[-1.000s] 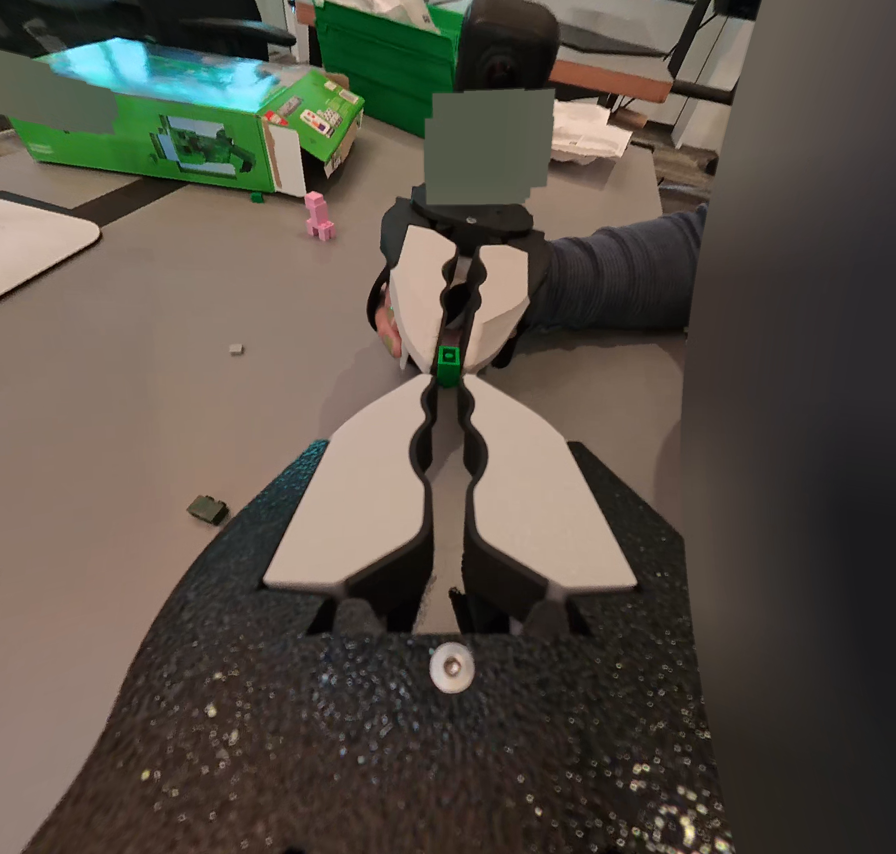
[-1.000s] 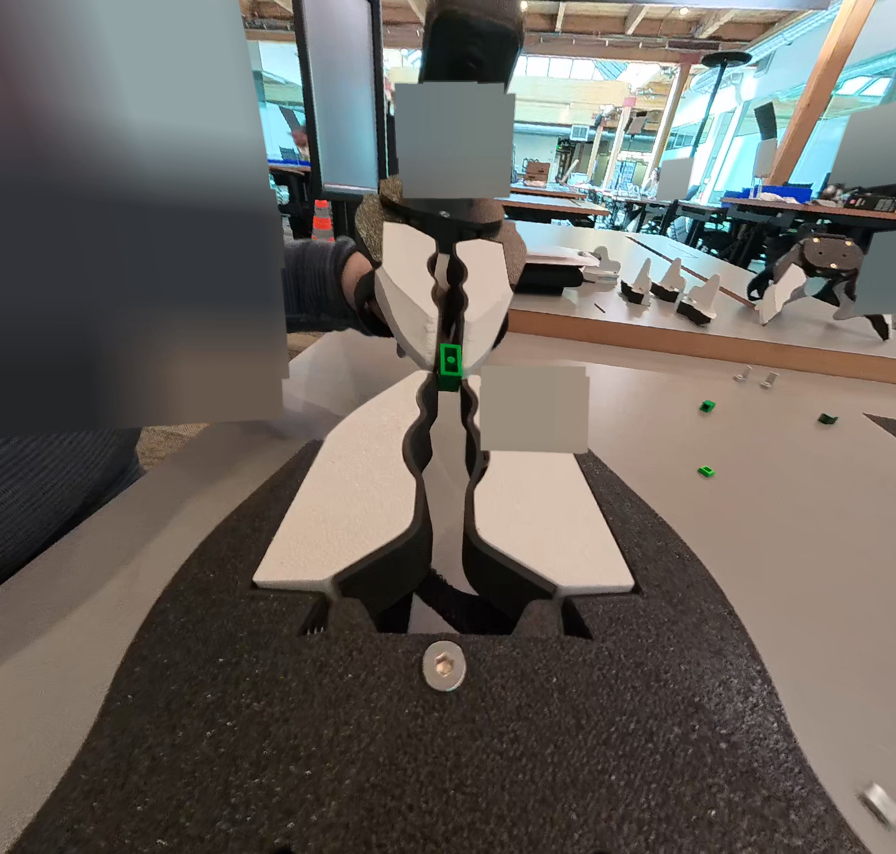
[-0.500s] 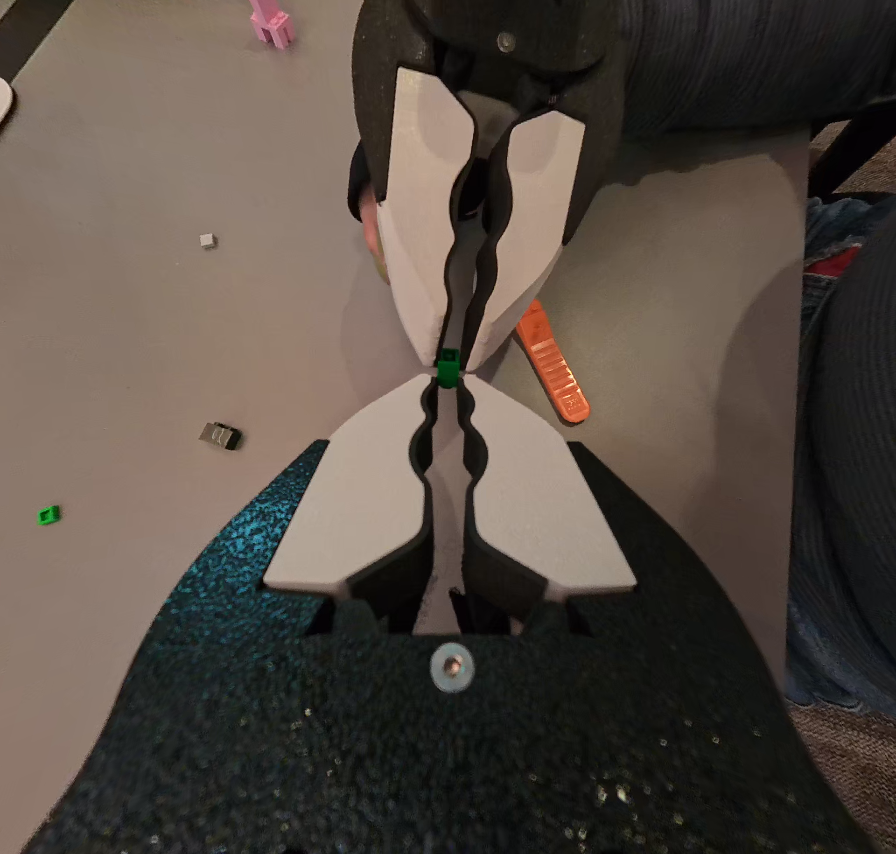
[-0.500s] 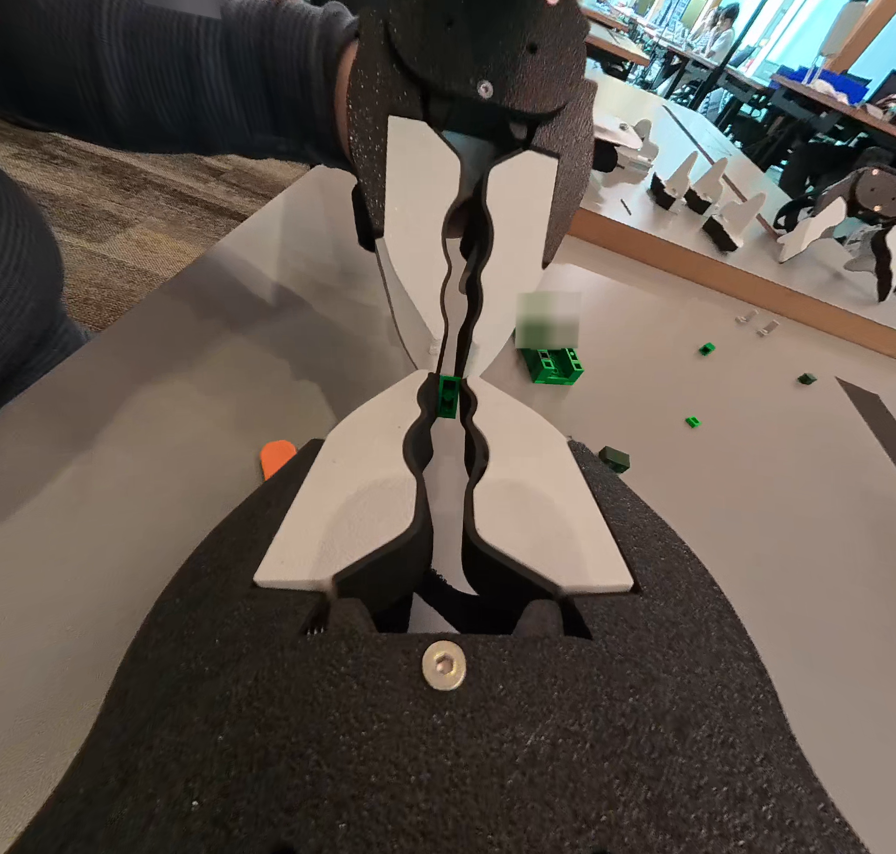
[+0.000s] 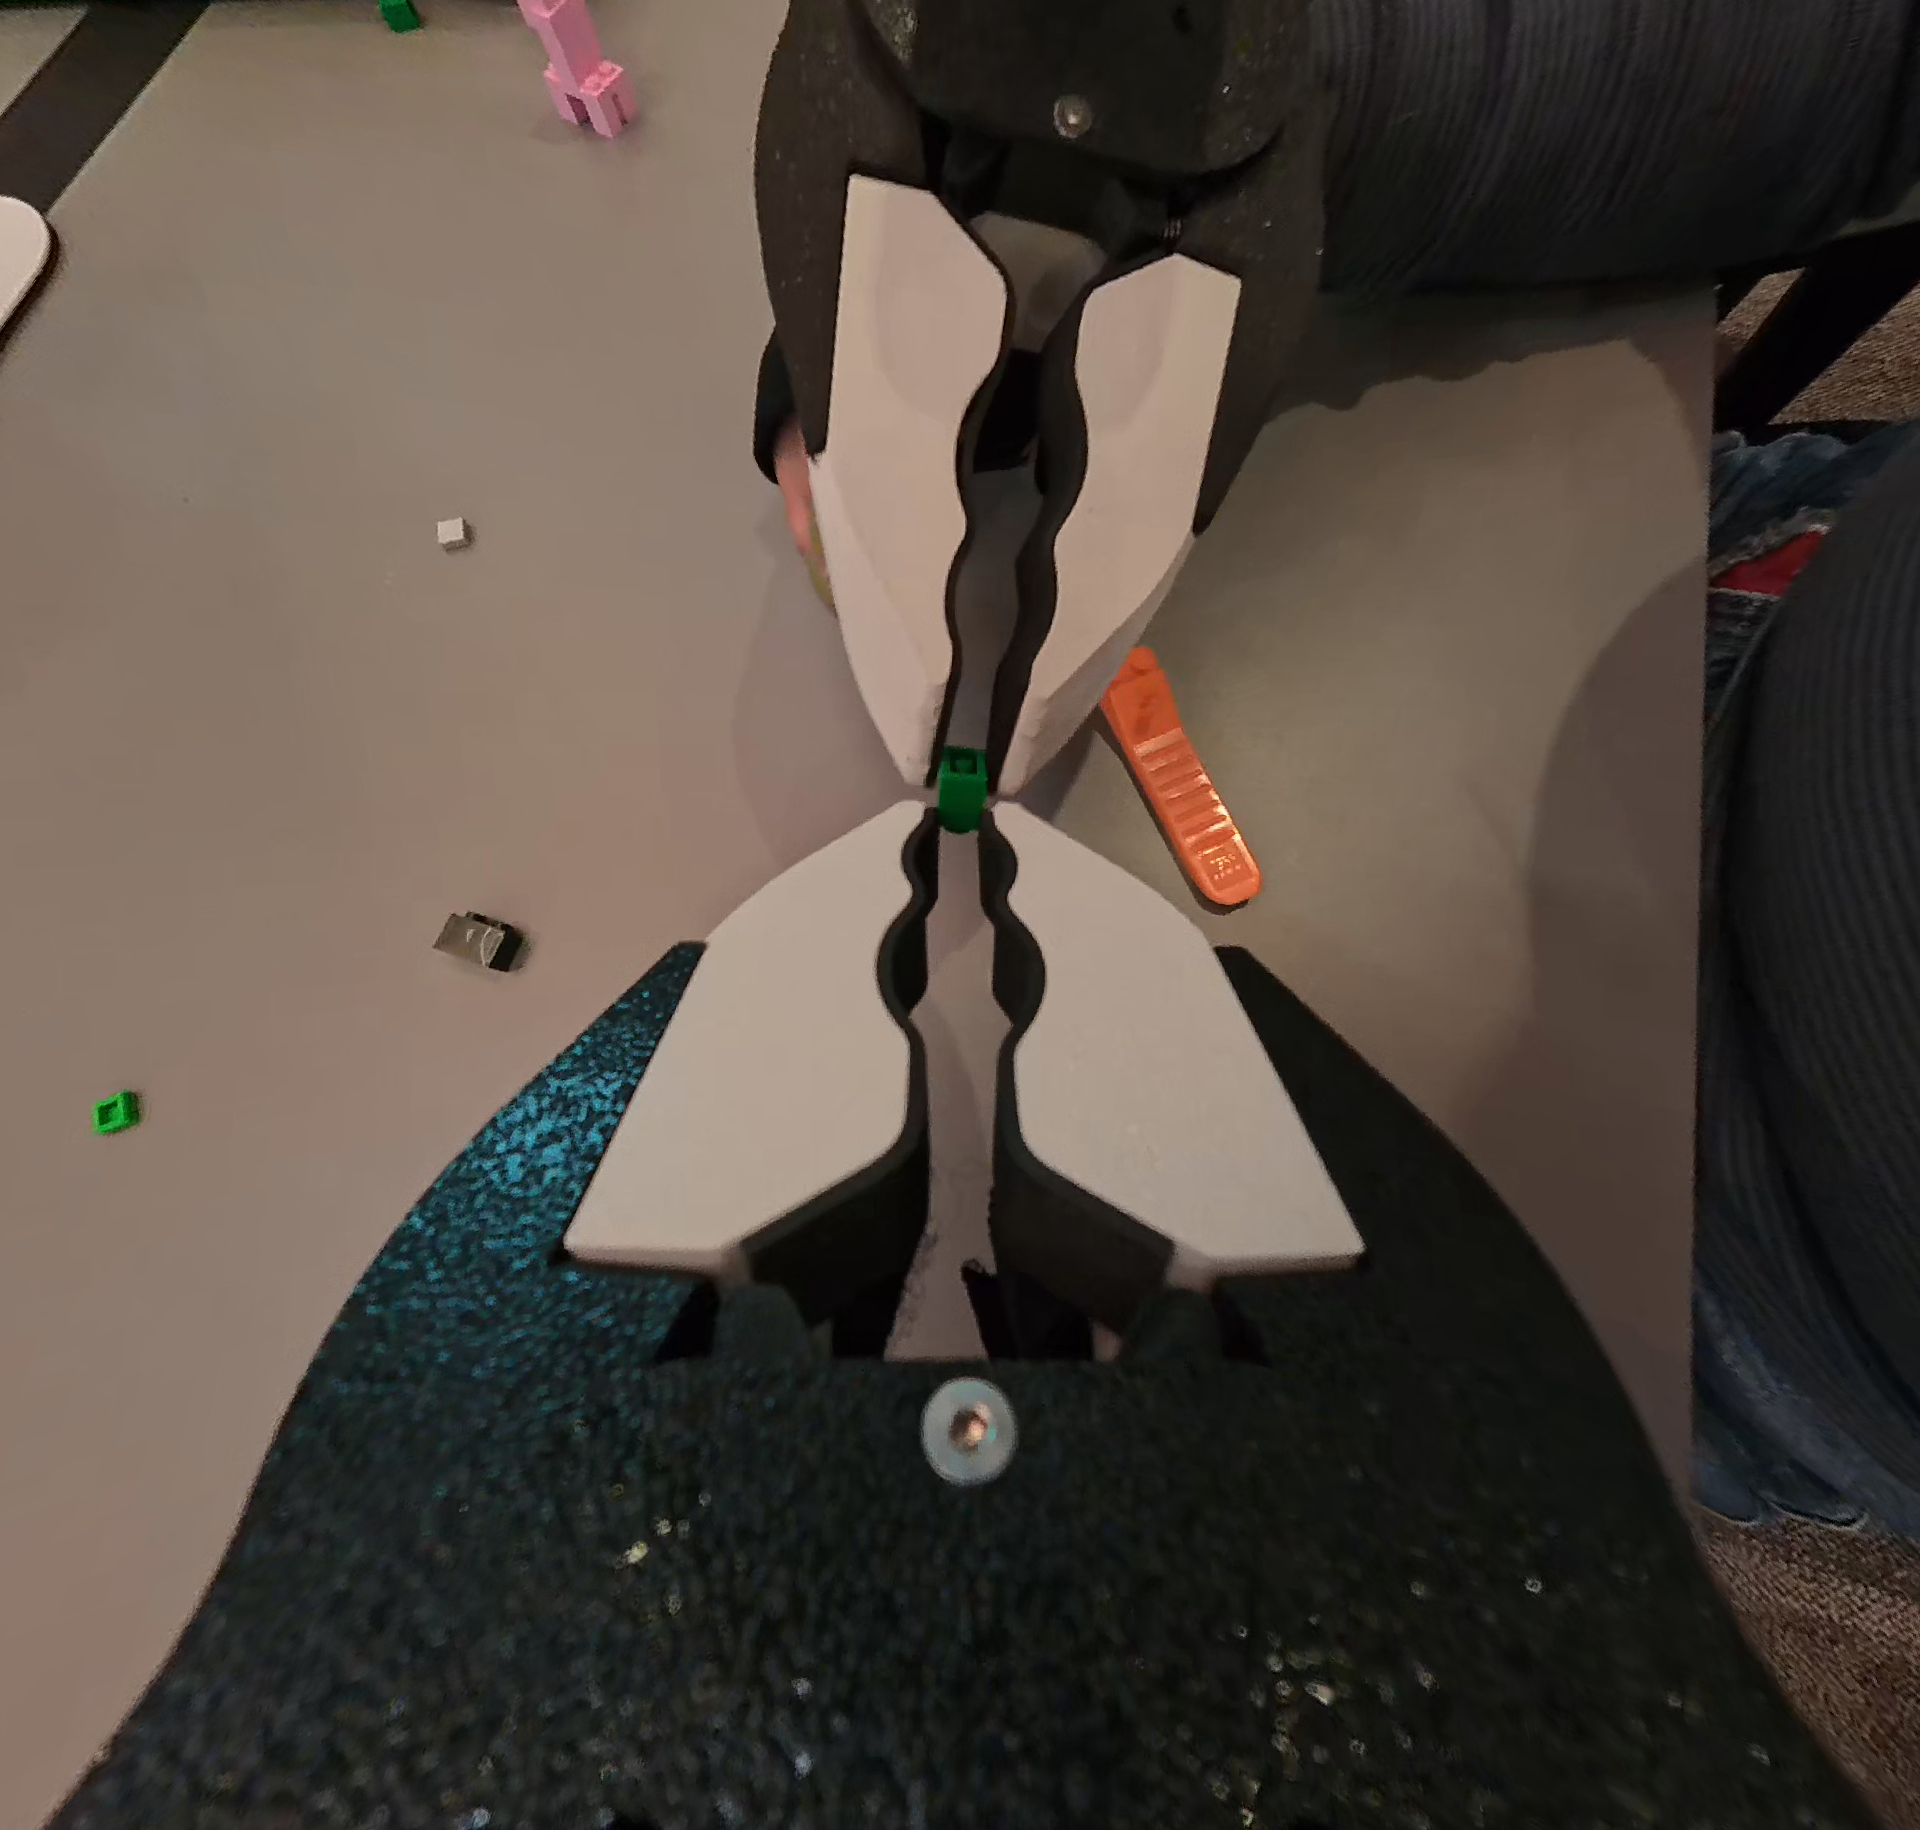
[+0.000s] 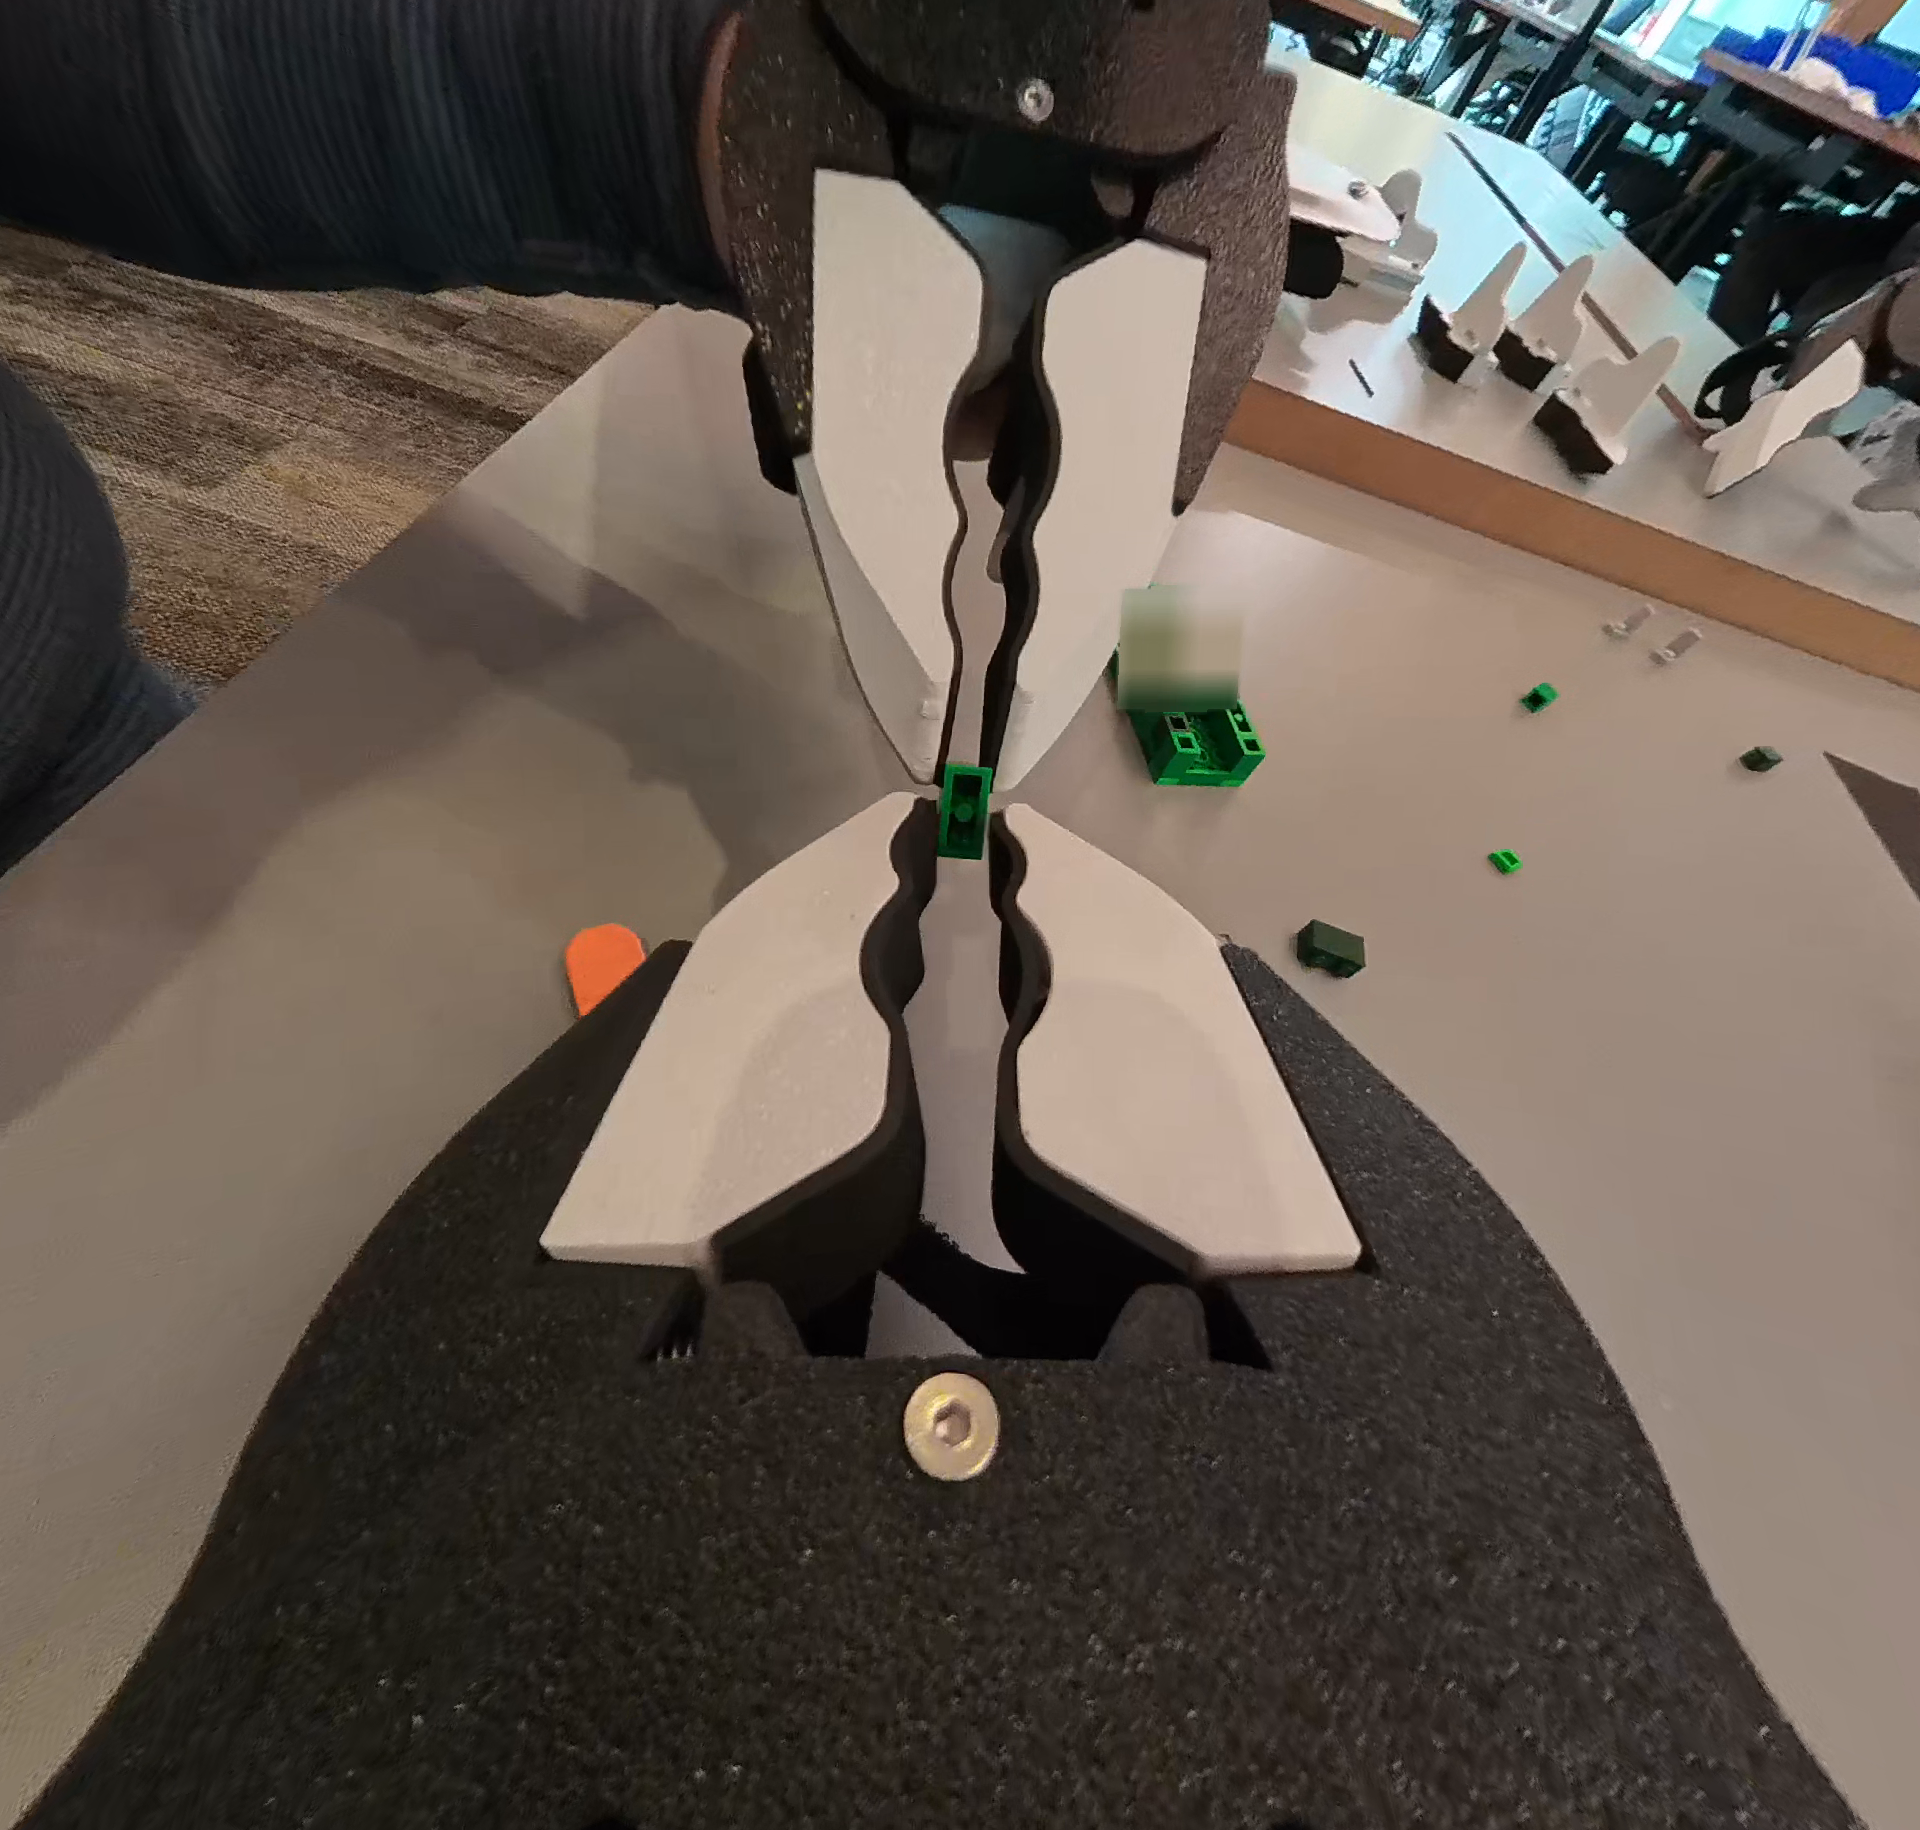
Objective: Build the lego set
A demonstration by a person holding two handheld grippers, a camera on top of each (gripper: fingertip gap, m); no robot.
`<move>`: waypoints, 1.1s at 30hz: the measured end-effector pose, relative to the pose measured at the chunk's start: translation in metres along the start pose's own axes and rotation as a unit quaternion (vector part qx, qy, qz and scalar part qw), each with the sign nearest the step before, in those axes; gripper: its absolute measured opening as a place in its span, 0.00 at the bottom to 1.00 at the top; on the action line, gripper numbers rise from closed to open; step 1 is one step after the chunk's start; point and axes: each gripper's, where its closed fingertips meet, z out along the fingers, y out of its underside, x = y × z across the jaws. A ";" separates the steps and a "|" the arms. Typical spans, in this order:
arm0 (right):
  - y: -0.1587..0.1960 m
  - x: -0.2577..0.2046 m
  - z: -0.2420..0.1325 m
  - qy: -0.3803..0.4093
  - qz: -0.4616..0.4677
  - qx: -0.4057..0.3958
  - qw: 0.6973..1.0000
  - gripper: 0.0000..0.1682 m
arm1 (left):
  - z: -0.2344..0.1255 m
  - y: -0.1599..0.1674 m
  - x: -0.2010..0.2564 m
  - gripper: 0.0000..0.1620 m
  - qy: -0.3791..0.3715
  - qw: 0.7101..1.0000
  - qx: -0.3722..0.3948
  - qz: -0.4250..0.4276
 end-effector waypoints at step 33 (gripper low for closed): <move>0.010 0.021 0.002 0.064 0.003 0.014 0.998 0.05 | -0.096 0.135 -0.082 0.34 -0.119 0.976 -0.172 -0.068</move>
